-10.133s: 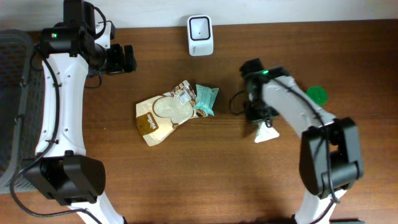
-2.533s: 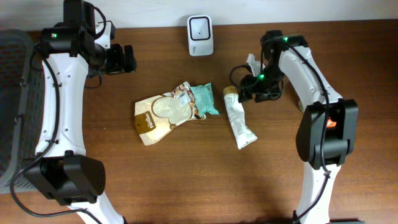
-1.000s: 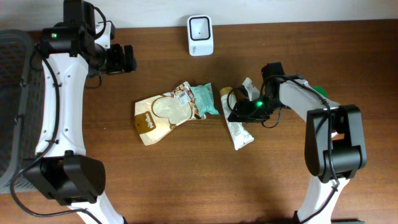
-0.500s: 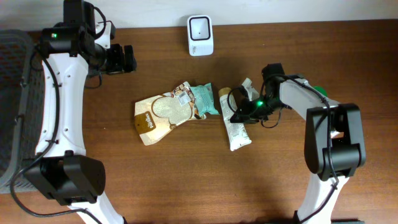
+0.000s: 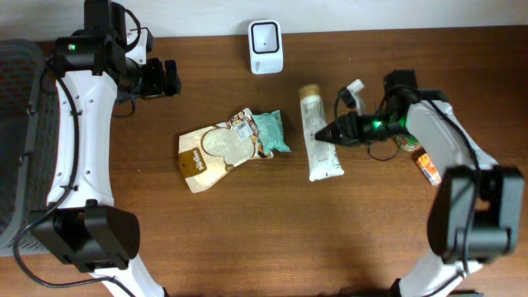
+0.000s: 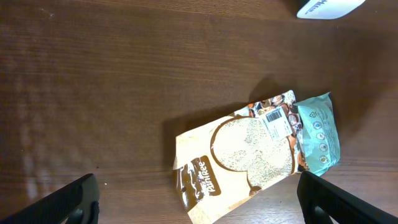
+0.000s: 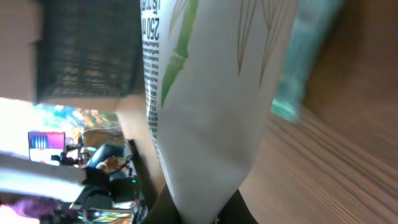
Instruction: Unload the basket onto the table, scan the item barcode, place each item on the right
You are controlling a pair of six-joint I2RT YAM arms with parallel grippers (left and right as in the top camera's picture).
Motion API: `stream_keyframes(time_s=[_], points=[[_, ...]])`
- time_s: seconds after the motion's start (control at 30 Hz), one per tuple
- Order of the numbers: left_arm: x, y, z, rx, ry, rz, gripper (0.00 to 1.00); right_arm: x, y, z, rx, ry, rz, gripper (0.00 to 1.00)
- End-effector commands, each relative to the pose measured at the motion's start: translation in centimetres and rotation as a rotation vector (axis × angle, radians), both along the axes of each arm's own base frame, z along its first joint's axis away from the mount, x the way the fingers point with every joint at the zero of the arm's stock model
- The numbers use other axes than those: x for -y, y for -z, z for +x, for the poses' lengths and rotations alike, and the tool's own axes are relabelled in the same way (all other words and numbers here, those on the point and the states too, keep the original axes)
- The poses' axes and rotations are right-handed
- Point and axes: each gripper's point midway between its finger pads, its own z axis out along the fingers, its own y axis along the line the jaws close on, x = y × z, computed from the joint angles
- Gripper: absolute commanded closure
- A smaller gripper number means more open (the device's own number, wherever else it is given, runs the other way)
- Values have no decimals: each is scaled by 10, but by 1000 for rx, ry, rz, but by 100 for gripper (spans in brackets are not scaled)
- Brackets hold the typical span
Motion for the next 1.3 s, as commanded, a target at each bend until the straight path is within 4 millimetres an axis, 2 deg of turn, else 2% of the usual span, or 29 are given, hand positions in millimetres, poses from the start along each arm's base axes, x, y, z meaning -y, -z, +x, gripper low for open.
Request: stream_keyframes(time_s=[0.0,0.07,0.17,0.37,0.5,0.6,0.7,0.8,0.9,1.0,1.07,1.13,1.27], points=[[0,0,0,0,18,-2,1,-13,-95,-14,275,-76,194,96],[0,0,0,0,18,-2,1,-15,-125,-26,342,-96,250,96],[0,0,0,0,18,-2,1,-17,-156,-41,375,-108,311,96],[0,0,0,0,18,-2,1,-18,-188,-47,325,-67,329,96],[0,0,0,0,18,-2,1,-17,-192,-41,299,-41,325,96],[0,0,0,0,18,-2,1,-17,-192,-24,278,28,277,96],[0,0,0,0,18,-2,1,-26,-203,-8,336,74,194,96],[0,0,0,0,18,-2,1,-33,-207,14,394,161,32,96],[0,0,0,0,18,-2,1,-33,-202,42,471,264,-244,96],[0,0,0,0,18,-2,1,-26,-189,84,582,424,-585,96],[0,0,0,0,18,-2,1,-24,-182,107,665,490,-732,96],[0,0,0,0,18,-2,1,-33,-170,135,777,499,-859,96],[0,0,0,0,18,-2,1,-48,-132,182,925,473,-1048,96]])
